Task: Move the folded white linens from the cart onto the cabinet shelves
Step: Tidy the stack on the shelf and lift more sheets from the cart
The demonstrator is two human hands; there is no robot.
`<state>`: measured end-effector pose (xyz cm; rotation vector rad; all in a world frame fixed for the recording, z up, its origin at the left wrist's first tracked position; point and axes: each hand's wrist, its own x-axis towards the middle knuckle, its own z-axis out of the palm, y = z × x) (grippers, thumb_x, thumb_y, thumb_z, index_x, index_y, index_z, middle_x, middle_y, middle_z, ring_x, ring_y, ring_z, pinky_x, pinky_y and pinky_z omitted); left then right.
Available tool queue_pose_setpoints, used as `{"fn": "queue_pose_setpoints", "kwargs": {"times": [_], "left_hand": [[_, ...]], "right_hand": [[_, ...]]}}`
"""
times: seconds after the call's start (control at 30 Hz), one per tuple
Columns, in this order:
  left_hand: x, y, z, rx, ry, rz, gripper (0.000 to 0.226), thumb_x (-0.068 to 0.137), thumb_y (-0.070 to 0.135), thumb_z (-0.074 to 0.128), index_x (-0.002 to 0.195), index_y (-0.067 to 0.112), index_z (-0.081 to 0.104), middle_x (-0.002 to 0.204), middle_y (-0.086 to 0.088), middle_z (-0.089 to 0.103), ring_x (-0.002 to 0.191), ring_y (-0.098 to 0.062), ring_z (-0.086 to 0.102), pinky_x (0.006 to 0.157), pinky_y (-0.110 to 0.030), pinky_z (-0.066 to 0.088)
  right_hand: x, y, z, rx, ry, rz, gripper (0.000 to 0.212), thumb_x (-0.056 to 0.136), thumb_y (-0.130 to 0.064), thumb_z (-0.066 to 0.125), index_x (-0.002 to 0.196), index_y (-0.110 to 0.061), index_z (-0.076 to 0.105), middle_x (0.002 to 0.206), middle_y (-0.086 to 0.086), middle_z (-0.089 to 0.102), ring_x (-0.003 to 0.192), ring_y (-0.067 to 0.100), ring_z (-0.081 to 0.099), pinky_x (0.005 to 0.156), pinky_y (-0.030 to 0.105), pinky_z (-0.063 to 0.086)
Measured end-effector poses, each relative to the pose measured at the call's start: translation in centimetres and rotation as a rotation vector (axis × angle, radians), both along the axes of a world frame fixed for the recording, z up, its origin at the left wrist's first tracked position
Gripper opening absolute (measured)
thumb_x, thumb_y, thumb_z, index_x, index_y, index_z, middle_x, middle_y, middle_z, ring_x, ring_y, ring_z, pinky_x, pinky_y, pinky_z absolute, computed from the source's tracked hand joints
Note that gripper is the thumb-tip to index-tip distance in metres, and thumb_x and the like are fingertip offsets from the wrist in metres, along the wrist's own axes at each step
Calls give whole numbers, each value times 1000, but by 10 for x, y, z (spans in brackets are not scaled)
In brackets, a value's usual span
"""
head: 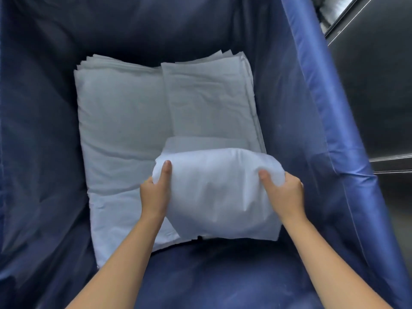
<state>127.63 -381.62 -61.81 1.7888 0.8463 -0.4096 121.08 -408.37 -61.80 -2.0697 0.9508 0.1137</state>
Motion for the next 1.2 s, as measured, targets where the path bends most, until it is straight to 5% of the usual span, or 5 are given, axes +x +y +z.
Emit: {"fn": "queue_pose_setpoints", "kwargs": {"times": [0.4,0.5,0.8,1.0,1.2], "left_hand": [[-10,10,-38,-122,99,-77,38,85,71,57,105,39,62,112,15,65,102,-6,60,96,-39,49],[3,13,-35,-243,194,-23,54,79,79,51,111,38,67,115,12,70,106,-12,64,99,-41,48],[58,19,-38,-412,419,-73,25,93,34,52,73,21,58,63,2,59,55,-20,57,58,-30,37],[76,17,-70,-302,529,-145,33,88,17,54,63,24,35,59,3,32,54,-20,30,53,-30,23],[88,19,-103,-135,615,-278,7,90,22,61,86,18,57,76,-6,55,63,-22,50,56,-29,38]], "right_hand": [[21,-18,-18,415,288,-150,54,95,-63,43,118,-16,58,126,1,57,113,22,54,105,40,42],[49,-33,-26,438,490,-119,84,76,-68,56,139,-13,51,134,5,58,114,30,59,103,46,46],[98,-37,-39,529,747,70,55,80,-63,68,112,-19,72,106,7,75,100,27,71,98,40,52],[109,-34,-56,546,787,78,52,82,-62,69,104,-15,71,100,9,75,92,26,70,72,33,50],[114,-41,-72,638,935,174,32,85,-44,70,89,-12,70,86,3,74,76,22,71,68,29,51]]}}
